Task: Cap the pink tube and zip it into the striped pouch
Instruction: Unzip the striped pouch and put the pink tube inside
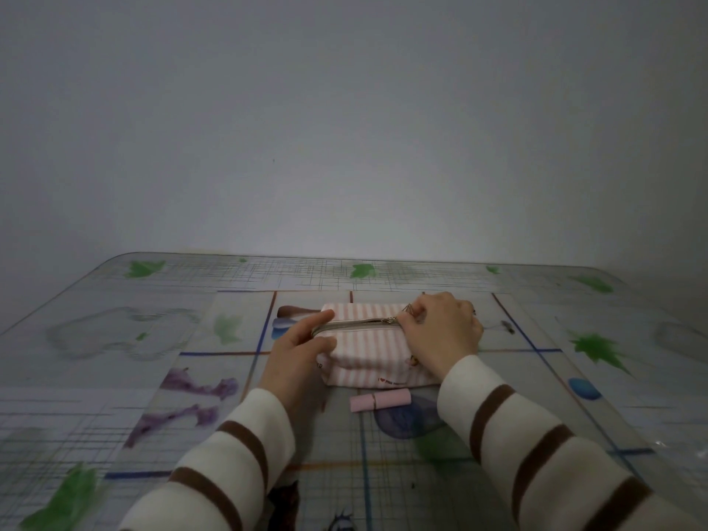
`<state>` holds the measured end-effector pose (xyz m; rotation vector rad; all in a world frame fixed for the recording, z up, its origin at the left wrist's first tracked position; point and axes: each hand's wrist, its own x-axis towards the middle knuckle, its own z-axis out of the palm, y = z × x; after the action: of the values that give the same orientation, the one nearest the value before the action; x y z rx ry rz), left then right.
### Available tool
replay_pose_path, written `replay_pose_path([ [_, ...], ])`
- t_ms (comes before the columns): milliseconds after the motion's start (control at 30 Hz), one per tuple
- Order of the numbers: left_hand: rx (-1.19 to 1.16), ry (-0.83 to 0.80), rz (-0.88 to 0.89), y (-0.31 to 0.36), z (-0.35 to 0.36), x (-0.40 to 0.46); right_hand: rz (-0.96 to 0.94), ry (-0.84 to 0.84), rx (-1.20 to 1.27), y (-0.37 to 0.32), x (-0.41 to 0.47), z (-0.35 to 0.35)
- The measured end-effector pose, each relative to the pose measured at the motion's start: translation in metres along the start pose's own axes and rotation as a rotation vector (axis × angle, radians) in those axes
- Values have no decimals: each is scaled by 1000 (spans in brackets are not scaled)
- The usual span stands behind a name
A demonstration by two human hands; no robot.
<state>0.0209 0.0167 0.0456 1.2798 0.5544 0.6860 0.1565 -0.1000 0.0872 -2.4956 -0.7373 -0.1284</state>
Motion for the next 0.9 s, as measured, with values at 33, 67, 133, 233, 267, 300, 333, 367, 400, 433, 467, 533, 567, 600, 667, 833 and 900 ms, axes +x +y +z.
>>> replay_pose_path([
  [33, 10, 1, 4, 0, -1, 1, -3, 2, 6, 1, 0, 0],
  [67, 18, -1, 2, 0, -1, 1, -6, 1, 15, 2, 1, -1],
  [133, 22, -8, -10, -1, -1, 2, -12, 2, 31, 4, 1, 0],
  [233, 24, -4, -16, -2, -2, 2, -21, 13, 64, 7, 2, 0],
  [267, 32, -5, -17, -2, -2, 2, -23, 16, 79, 8, 3, 0],
  [300, 40, -8, -19, -2, -2, 2, -25, 18, 94, 9, 3, 0],
  [333, 45, -9, -20, -2, -2, 2, -25, 19, 107, 10, 3, 0],
  [367, 47, -8, -20, -2, -1, 3, -21, 19, 117, 10, 3, 0],
  [400, 47, -5, -20, -3, -1, 3, -13, 18, 125, 11, 4, 0],
  [433, 42, -2, -18, -3, 0, 3, -1, 17, 133, 12, 4, 0],
  [467, 35, 1, -15, -4, 0, 3, 13, 17, 144, 12, 4, 0],
  [533, 49, 8, -6, -5, 2, 3, 38, 18, 170, 14, 4, 0],
  [567, 64, 13, -1, -5, 2, 4, 42, 20, 182, 14, 4, 0],
  [600, 72, 19, 4, -5, 3, 4, 39, 24, 190, 15, 3, 0],
  [667, 81, 32, 2, -5, 6, 4, 27, 34, 203, 16, 3, 0],
  [833, 147, 61, 11, -5, 15, 5, 7, 47, 234, 18, 5, 0],
  [900, 204, 97, 34, -5, 21, 6, -3, 49, 228, 19, 6, 1],
])
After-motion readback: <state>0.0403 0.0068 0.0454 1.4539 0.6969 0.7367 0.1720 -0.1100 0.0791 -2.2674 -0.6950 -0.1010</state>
